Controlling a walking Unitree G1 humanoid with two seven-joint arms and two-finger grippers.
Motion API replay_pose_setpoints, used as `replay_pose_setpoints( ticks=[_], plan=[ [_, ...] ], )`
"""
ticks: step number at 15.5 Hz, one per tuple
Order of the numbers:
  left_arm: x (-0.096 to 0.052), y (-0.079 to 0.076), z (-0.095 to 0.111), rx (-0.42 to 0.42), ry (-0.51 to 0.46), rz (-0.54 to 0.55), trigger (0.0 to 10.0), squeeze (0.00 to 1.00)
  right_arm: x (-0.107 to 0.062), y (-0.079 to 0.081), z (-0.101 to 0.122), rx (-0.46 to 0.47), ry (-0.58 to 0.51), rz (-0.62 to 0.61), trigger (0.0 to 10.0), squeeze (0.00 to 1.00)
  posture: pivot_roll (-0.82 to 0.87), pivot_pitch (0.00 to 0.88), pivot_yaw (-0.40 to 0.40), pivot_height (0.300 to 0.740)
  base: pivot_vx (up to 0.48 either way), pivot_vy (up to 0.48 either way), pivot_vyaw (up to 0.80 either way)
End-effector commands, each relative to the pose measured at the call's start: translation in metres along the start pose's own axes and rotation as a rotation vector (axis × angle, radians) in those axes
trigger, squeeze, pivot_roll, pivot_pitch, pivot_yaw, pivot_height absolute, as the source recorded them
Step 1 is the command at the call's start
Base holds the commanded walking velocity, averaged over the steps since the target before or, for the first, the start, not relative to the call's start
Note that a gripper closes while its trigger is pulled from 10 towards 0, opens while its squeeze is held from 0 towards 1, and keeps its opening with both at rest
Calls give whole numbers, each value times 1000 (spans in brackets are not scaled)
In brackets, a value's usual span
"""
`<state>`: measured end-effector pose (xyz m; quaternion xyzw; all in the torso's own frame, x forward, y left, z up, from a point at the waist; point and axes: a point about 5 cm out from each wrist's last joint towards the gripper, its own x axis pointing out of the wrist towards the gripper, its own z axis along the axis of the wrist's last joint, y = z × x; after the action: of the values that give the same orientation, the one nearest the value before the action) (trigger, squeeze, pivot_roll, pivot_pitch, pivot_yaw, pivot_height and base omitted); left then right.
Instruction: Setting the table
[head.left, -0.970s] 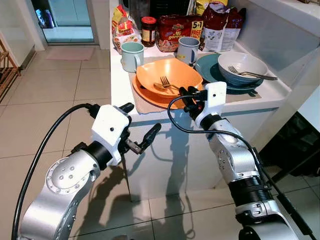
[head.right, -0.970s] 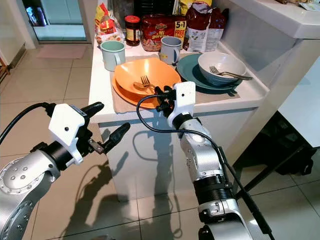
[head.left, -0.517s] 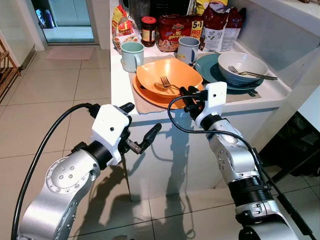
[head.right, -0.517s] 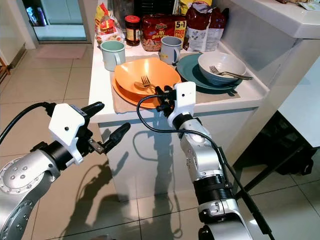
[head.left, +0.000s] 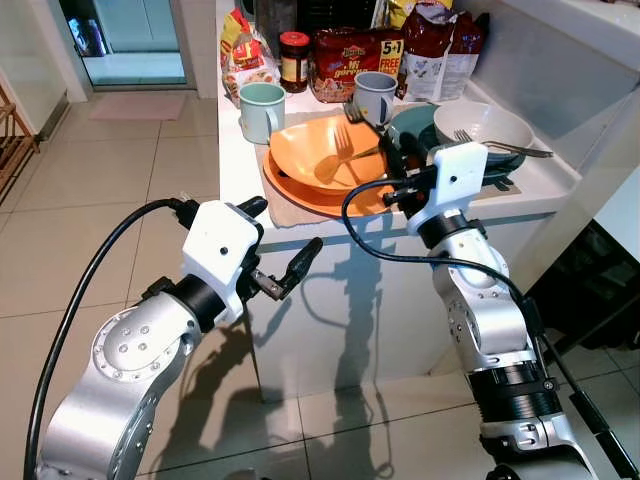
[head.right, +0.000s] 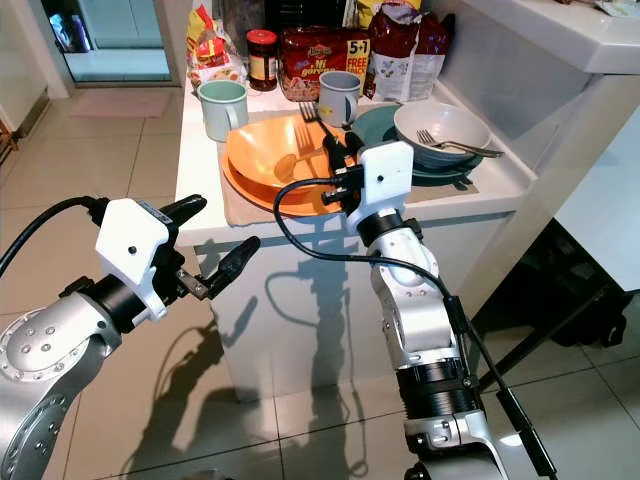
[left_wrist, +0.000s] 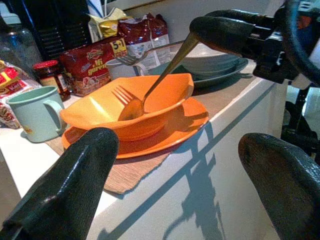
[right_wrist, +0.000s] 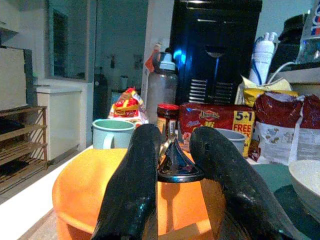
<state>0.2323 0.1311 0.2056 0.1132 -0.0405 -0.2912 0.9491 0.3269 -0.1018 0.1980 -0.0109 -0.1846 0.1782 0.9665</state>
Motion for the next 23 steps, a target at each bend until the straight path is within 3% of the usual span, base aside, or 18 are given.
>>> replay_pose_setpoints(
  ticks=[1, 5, 7, 10, 14, 16, 17, 18, 23],
  plan=[
    [2, 2, 1, 13, -9, 22, 10000, 0, -1, 1, 11, -24, -66, 3, 0, 0, 121, 18, -35, 740, 0, 0, 0],
    [1, 10, -1, 19, -30, 127, 10000, 0, -14, 8, 27, -125, -166, 59, 0, 0, 115, 21, -37, 740, 0, 0, 0],
    [2, 13, -4, 42, -31, 149, 10000, 0, -27, 4, 19, -156, -133, 48, 0, 0, 108, 22, -32, 740, 0, 0, 0],
    [4, 14, -1, 63, -32, 175, 10000, 0, -27, 3, 15, -165, -114, 34, 0, 0, 112, 22, -31, 740, 0, 0, 0],
    [4, 16, 4, 60, -54, 192, 10000, 0, -27, 3, 25, -174, -162, 24, 0, 0, 113, 21, -35, 740, 0, 0, 0],
    [4, 13, 1, 72, -44, 225, 10000, 0, -41, 1, 32, -154, -178, 1, 0, 0, 108, 16, -37, 740, 0, 0, 0],
    [4, 12, 0, 72, -38, 230, 10000, 0, -47, 0, 33, -117, -168, -8, 1882, 0, 105, 14, -35, 740, 0, 0, 0],
    [5, 10, -1, 74, -40, 235, 10000, 0, -58, 0, 34, -83, -162, -4, 10000, 0, 101, 12, -33, 740, 0, -480, 0],
    [10, 12, 3, 96, -66, 260, 10000, 0, -66, 1, 38, -80, -171, 14, 10000, 0, 97, 0, -28, 740, 0, -480, 0]
  ],
)
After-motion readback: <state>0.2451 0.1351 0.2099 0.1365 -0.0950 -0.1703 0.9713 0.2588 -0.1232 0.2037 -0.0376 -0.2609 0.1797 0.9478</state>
